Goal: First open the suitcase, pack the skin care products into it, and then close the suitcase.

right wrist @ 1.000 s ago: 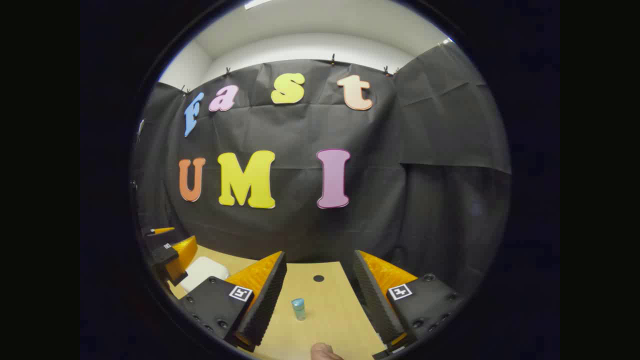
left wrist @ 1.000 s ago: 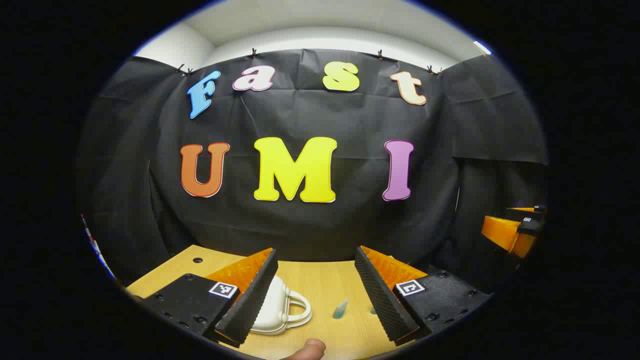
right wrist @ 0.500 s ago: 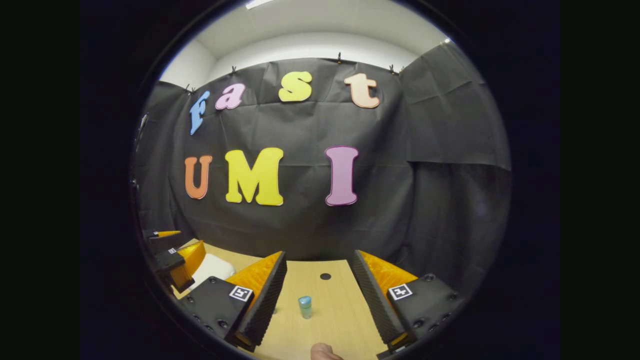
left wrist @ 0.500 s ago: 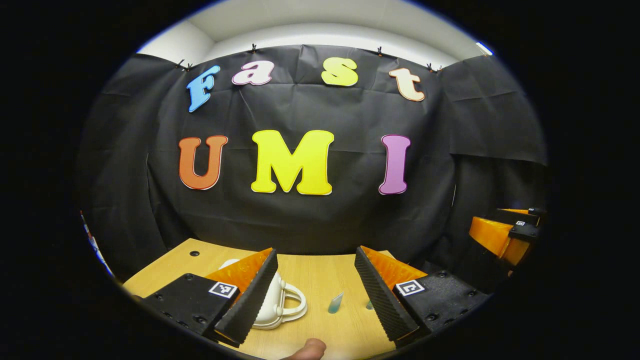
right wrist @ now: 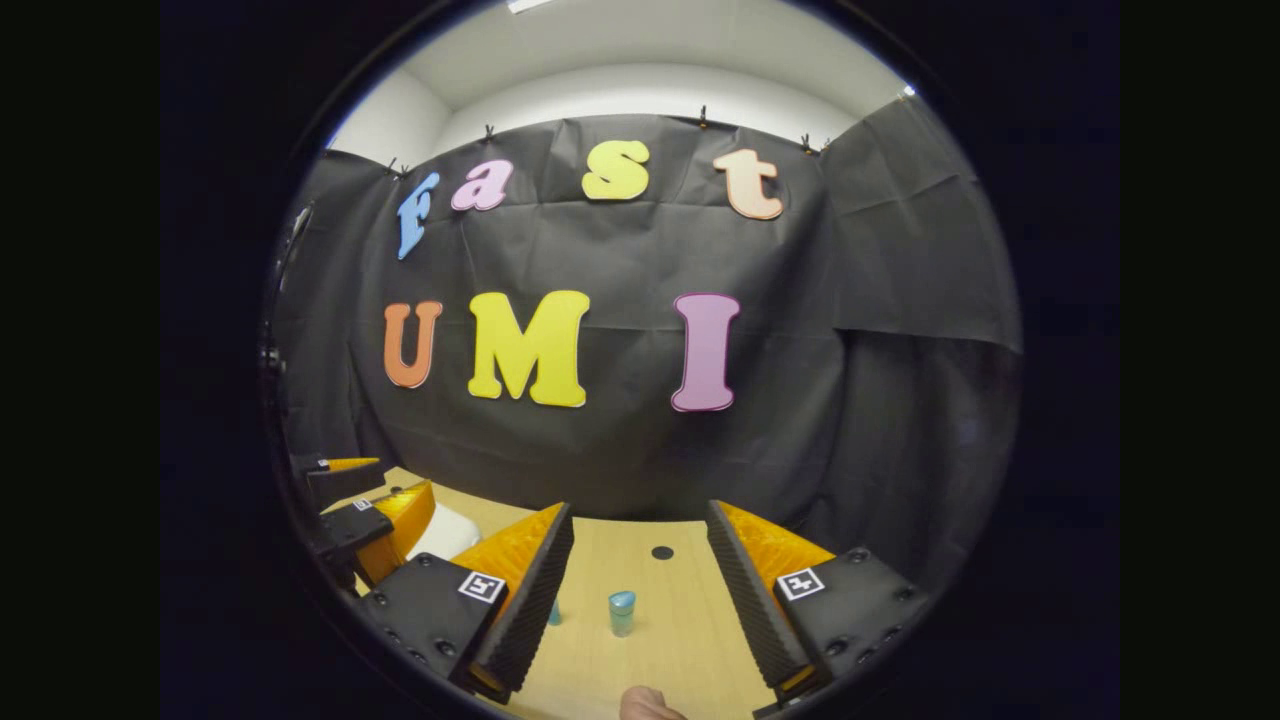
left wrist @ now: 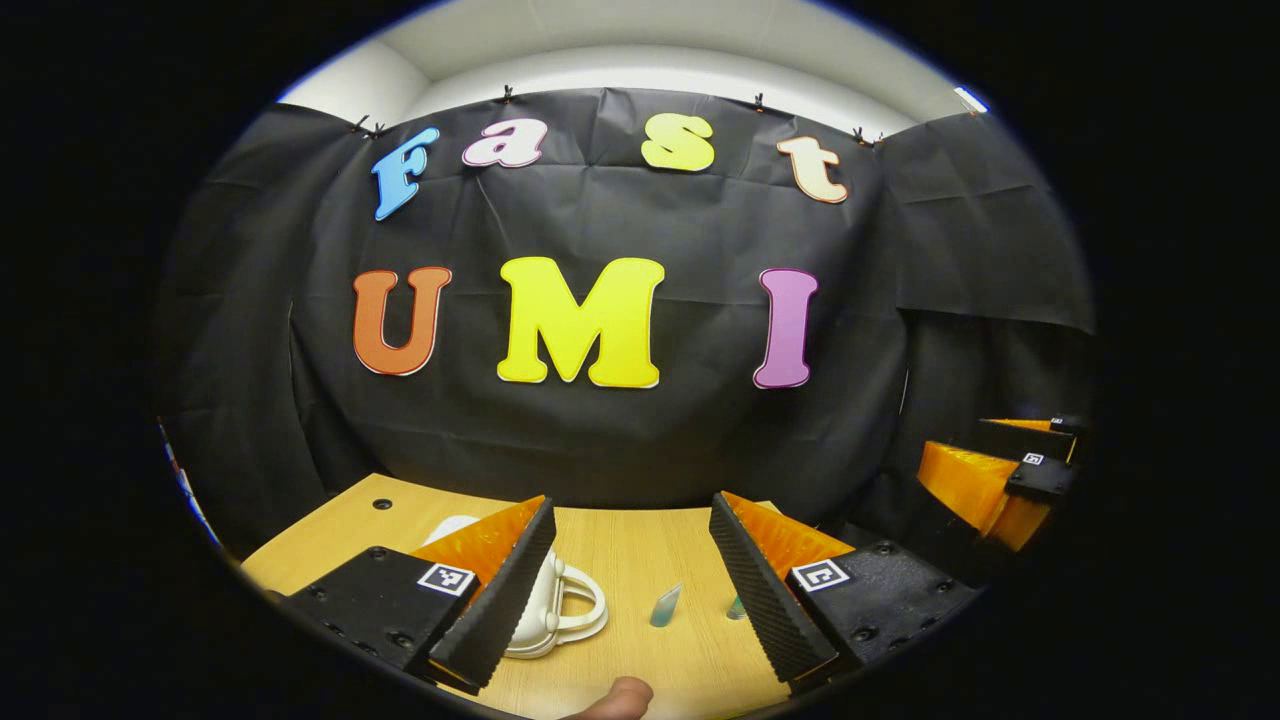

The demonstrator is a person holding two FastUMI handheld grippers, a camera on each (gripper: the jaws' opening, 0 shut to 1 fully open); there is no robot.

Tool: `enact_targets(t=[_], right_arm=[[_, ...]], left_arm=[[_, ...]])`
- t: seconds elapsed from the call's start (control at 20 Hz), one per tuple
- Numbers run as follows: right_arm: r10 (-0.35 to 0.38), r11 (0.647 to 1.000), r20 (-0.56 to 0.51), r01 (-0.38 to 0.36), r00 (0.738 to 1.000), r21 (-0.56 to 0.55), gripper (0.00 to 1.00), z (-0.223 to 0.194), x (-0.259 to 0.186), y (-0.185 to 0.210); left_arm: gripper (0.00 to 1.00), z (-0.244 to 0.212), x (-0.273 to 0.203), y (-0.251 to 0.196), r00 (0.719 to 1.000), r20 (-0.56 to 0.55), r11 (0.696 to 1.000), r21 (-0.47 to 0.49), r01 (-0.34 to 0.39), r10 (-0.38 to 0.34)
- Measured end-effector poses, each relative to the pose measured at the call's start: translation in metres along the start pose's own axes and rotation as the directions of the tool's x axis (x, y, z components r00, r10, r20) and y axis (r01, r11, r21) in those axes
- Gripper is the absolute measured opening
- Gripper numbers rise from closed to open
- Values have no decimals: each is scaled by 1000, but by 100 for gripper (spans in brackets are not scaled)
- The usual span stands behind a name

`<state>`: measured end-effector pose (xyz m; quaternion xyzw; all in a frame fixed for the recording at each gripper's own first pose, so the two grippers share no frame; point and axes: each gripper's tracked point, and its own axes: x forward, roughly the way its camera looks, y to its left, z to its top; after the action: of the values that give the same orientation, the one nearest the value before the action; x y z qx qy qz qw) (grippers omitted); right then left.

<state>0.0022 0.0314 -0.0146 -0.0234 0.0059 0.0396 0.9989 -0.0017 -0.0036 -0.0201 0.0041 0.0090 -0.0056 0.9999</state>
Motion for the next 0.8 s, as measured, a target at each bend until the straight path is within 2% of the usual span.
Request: enact_targets(t=[0.15, 0.3, 0.5, 0.65, 0.8], right_arm=[[-11, 1000, 5, 11, 1000, -14, 80, 3, 0, -9], [-38, 999, -4, 37, 999, -24, 80, 0, 0, -25], [-80, 996, -23, 79, 997, -40, 80, -7, 2, -44], [-104, 994, -42, 102, 994, -49, 79, -17, 2, -56], [-124, 992, -58, 122, 991, -45, 80, -31, -2, -72]], left_arm=[[99, -33, 14, 11, 1000, 2, 996, 81, -19, 19], [99, -90, 34, 25, 996, -76, 984, 176, -26, 40], [99, -146, 58, 29, 988, -142, 951, 308, -5, 51], [99, -189, 72, 28, 981, -185, 901, 432, 35, 51], [99, -220, 88, 35, 975, -207, 815, 577, 52, 84]])
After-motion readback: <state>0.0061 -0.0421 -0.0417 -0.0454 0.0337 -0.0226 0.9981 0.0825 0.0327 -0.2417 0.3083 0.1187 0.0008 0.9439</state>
